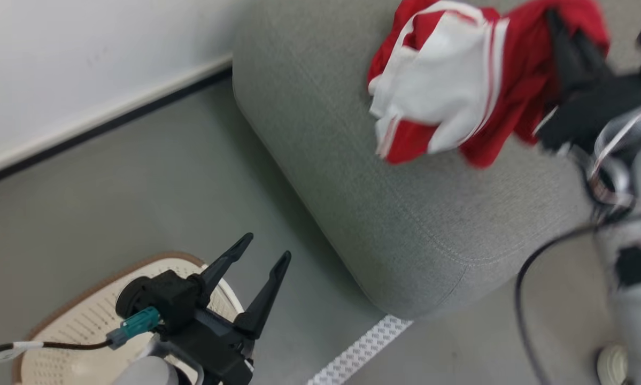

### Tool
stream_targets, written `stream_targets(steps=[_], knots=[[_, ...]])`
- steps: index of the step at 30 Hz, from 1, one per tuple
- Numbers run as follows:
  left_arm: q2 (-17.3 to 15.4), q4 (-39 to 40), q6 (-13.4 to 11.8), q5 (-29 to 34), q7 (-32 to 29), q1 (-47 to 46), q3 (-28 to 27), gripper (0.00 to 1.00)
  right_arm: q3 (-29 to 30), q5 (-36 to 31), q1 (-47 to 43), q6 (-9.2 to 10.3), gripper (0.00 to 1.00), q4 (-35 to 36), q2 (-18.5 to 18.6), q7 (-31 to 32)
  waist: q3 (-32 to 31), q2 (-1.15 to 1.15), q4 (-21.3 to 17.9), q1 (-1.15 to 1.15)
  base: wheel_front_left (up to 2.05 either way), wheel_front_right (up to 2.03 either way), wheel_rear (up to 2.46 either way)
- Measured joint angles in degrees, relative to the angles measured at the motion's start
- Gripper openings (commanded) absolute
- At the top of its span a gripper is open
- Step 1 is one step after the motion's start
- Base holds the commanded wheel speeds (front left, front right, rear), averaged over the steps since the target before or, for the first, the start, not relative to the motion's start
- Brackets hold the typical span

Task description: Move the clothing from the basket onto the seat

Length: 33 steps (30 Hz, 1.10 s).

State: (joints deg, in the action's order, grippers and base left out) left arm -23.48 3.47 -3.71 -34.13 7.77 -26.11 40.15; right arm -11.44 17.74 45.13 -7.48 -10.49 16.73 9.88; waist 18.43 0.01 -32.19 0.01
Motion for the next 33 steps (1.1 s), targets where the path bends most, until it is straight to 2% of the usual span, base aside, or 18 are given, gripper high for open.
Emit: stream_targets(steps=[3,8,11,15,17,22,30,31,32,33], knots=[[-0.8,2.9,0.1,1.6,-2.4,-1.7,1.2,1.0,2.7,2.7,7.6,-0.01,0.0,-5.8,2.5,0.1,2.6,0.0,0.3,0.0,0.0,0.0,0.0],[-1.4,7.1,1.0,3.4,-5.5,-3.7,3.7,1.0,8.6,3.0,20.1,-0.01,0.0,-14.0,7.1,-1.7,7.1,0.0,2.2,0.01,0.0,0.0,0.0],[-1.4,9.5,1.1,4.2,-7.1,-3.8,5.1,1.0,13.1,4.8,23.8,-0.02,0.0,-19.7,7.9,-2.4,9.1,0.01,4.2,0.01,0.0,0.0,0.0],[-0.9,11.9,1.4,4.8,-7.7,-4.1,6.8,1.0,23.4,6.0,26.3,0.0,0.0,-28.4,10.3,-4.8,11.4,0.0,7.7,0.01,0.0,0.0,0.0],[-0.4,13.2,0.9,5.2,-7.7,-3.8,7.3,1.0,26.1,5.5,27.1,0.0,0.0,-31.9,11.3,-5.5,12.2,0.0,9.7,0.0,0.0,0.0,0.0],[-0.4,16.2,-0.2,6.1,-8.3,-3.4,8.1,1.0,27.9,2.6,28.6,0.0,0.0,-38.1,12.5,-6.3,14.6,0.0,13.9,0.0,0.0,0.0,0.0],[-1.3,20.3,-2.5,6.4,-8.5,-1.3,7.7,1.0,27.9,-2.4,28.0,-0.02,0.0,-46.4,11.9,-10.0,19.7,0.0,17.2,0.0,0.0,0.0,0.0],[-1.4,20.7,-2.6,6.4,-8.5,-1.0,7.6,1.0,28.2,-3.3,27.5,-0.02,0.44,-47.6,11.8,-10.6,20.2,0.0,17.4,0.0,0.0,0.0,0.0],[-1.7,21.0,-2.9,6.4,-8.5,-0.9,7.5,1.0,28.7,-4.5,27.1,-0.02,1.0,-48.7,11.8,-11.5,20.6,0.0,17.6,0.01,0.0,0.0,0.0],[-1.9,21.2,-3.0,6.4,-8.5,-0.9,7.3,1.0,29.1,-5.3,27.0,-0.02,1.0,-49.7,11.7,-12.1,21.0,0.0,17.7,0.0,0.0,0.0,0.0]])
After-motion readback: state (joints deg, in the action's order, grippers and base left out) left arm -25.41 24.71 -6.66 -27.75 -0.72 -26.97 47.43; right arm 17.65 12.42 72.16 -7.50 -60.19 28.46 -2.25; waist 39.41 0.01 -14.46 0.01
